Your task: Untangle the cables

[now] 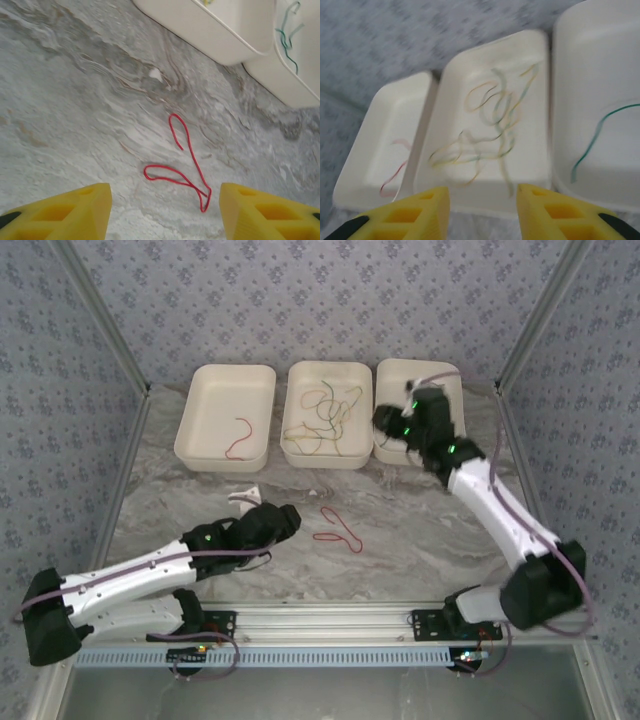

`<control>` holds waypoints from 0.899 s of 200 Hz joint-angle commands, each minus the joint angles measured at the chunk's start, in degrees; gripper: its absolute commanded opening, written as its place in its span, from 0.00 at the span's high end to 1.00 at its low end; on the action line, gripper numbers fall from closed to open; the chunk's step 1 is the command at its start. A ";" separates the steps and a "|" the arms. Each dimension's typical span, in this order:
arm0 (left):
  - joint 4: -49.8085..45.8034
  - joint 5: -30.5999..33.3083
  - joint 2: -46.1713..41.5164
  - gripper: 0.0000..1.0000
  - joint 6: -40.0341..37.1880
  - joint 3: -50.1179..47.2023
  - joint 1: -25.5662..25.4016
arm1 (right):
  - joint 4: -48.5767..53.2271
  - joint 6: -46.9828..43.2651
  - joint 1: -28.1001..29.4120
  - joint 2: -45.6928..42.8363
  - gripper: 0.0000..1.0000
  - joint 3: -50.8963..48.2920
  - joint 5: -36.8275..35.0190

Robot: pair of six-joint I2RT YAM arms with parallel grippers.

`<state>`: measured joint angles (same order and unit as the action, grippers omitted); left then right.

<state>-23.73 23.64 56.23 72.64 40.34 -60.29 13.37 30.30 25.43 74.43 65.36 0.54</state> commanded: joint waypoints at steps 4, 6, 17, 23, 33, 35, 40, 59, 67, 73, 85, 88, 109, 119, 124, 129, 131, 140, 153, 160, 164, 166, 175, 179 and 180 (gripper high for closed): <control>-4.97 -7.75 -3.63 0.40 -3.39 -0.06 6.08 | 8.12 0.53 13.14 -5.22 0.54 -11.52 -16.00; -5.11 -8.04 -3.94 0.40 -3.50 -0.14 6.53 | 8.62 1.07 14.45 -5.49 0.54 -12.29 -16.77; -5.34 -9.73 -5.74 0.40 -4.14 -0.96 8.88 | 11.34 4.12 20.60 -6.01 0.53 -14.47 -21.49; -5.36 -10.26 -6.75 0.40 -4.32 -1.42 9.75 | 12.35 5.15 24.38 -5.84 0.53 -15.25 -24.01; -5.36 -10.71 -8.69 0.40 -4.35 -2.43 10.67 | 13.95 8.10 30.64 -5.04 0.52 -16.14 -29.54; -5.37 -10.72 -9.05 0.40 -4.35 -2.60 10.80 | 14.16 8.61 31.76 -4.83 0.52 -16.30 -30.55; -5.28 -10.90 -10.00 0.40 -4.25 -3.07 11.02 | 14.02 9.14 33.64 -4.47 0.52 -16.82 -31.76; -5.06 -11.26 -12.71 0.40 -4.00 -4.79 11.18 | 8.94 10.07 39.69 -2.06 0.52 -20.19 -35.07; -5.10 -11.56 -13.55 0.40 -3.75 -5.50 11.24 | 6.55 9.79 41.52 -0.50 0.51 -21.44 -36.45; -5.27 -11.82 -14.14 0.40 -3.58 -5.90 11.21 | 5.52 9.82 42.53 1.15 0.50 -21.91 -37.45; -5.61 -12.14 -15.19 0.41 -3.31 -6.53 11.21 | 4.63 10.61 43.28 4.62 0.50 -22.21 -38.65; -5.69 -12.24 -15.39 0.41 -3.25 -6.66 11.24 | 4.44 10.90 43.37 5.42 0.49 -22.18 -38.90; -6.79 -12.55 -17.14 0.41 -3.20 -6.94 11.25 | 1.95 11.00 43.65 9.28 0.50 -22.32 -38.95; -7.33 -12.39 -18.00 0.41 -3.12 -7.01 11.24 | 1.19 11.31 43.50 10.60 0.50 -22.20 -38.77; -7.49 -12.23 -18.37 0.41 -3.01 -6.98 11.21 | 0.84 11.50 43.33 11.12 0.51 -22.13 -38.76; -7.63 -12.21 -18.67 0.41 -2.96 -7.03 11.25 | 0.42 11.37 43.15 11.63 0.52 -22.20 -38.68; -7.69 -12.19 -18.82 0.41 -2.95 -7.03 11.18 | 0.26 11.36 43.06 11.81 0.52 -22.21 -38.68; -7.64 -12.21 -19.37 0.41 -2.78 -7.20 11.25 | -0.40 11.38 42.51 12.53 0.54 -22.26 -38.36; -7.37 -12.46 -19.82 0.41 -2.60 -7.37 11.24 | -2.11 10.86 41.14 13.30 0.58 -22.51 -36.42; -7.22 -12.64 -19.86 0.41 -2.59 -7.38 11.16 | -2.73 10.83 40.65 13.76 0.60 -22.49 -35.43; -7.17 -12.72 -19.84 0.42 -2.59 -7.38 11.18 | -3.07 10.68 40.60 14.05 0.61 -22.51 -34.97; -7.18 -12.74 -19.77 0.42 -2.59 -7.38 11.17 | -3.23 10.66 40.54 14.18 0.61 -22.46 -34.81; -7.09 -12.81 -19.68 0.42 -2.65 -7.33 11.13 | -3.22 10.89 40.53 14.74 0.62 -22.26 -34.52; -7.12 -12.83 -19.67 0.42 -2.67 -7.34 11.11 | -2.95 11.21 40.56 14.90 0.63 -22.17 -34.47; -7.08 -12.83 -19.66 0.42 -2.68 -7.32 11.14 | -2.93 11.28 40.57 14.97 0.63 -22.19 -34.51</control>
<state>-29.43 11.29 36.80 69.91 33.47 -49.50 12.05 40.10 66.41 87.64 43.20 -34.52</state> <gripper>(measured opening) 0.583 0.382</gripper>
